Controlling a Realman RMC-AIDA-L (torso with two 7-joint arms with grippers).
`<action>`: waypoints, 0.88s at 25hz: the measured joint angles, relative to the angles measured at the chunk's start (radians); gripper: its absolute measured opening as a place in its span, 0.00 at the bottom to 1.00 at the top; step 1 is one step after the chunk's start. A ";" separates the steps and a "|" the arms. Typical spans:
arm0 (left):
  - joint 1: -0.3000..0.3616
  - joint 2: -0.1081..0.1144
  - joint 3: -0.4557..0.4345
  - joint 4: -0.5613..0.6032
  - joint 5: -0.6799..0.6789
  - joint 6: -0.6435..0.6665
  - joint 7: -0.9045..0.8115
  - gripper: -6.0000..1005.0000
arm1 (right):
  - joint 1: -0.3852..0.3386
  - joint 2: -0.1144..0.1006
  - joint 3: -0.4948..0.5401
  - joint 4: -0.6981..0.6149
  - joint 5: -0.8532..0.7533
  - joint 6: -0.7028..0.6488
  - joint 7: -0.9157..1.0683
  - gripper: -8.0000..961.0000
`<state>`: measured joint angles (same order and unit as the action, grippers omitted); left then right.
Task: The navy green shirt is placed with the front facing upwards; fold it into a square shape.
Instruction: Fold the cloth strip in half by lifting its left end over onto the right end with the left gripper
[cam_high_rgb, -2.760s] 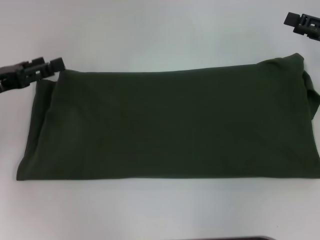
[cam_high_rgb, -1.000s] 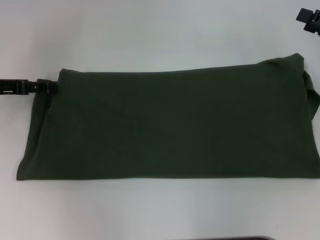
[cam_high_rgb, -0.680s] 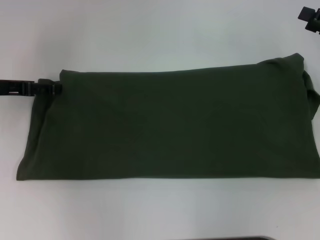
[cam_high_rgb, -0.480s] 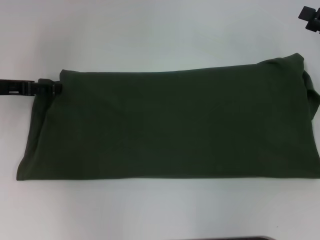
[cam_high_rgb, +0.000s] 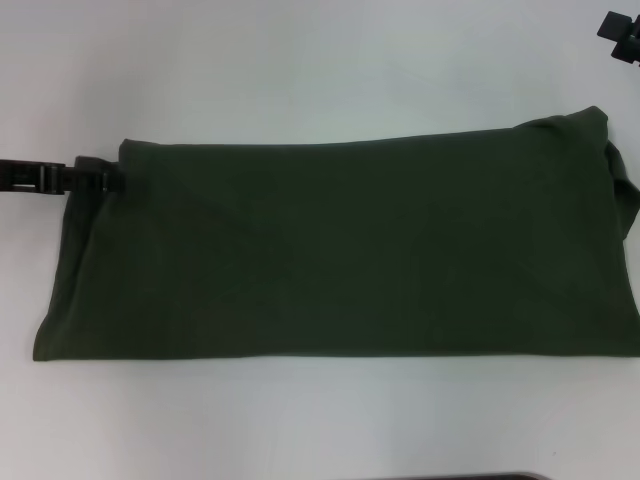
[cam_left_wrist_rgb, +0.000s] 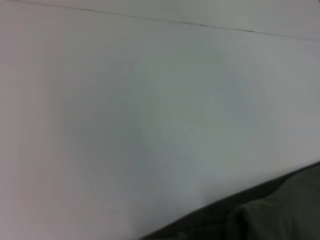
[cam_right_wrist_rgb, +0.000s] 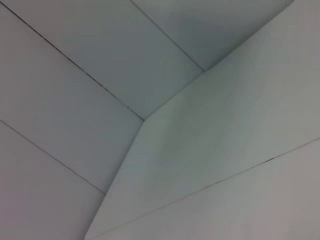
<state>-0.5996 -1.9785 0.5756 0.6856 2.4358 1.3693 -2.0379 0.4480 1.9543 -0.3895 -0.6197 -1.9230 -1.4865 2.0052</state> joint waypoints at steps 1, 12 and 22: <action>0.000 0.004 -0.002 0.003 0.000 0.014 0.000 0.88 | 0.000 0.000 0.000 0.000 0.000 0.000 0.001 0.79; 0.007 0.007 -0.003 0.020 -0.003 0.048 0.002 0.88 | -0.001 0.003 0.001 0.000 0.001 0.000 0.003 0.79; 0.010 -0.001 0.003 0.020 0.000 0.015 0.008 0.88 | -0.006 0.006 0.001 0.000 0.001 -0.010 0.003 0.79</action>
<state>-0.5899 -1.9796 0.5784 0.7057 2.4361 1.3840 -2.0302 0.4418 1.9607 -0.3881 -0.6197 -1.9220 -1.4963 2.0080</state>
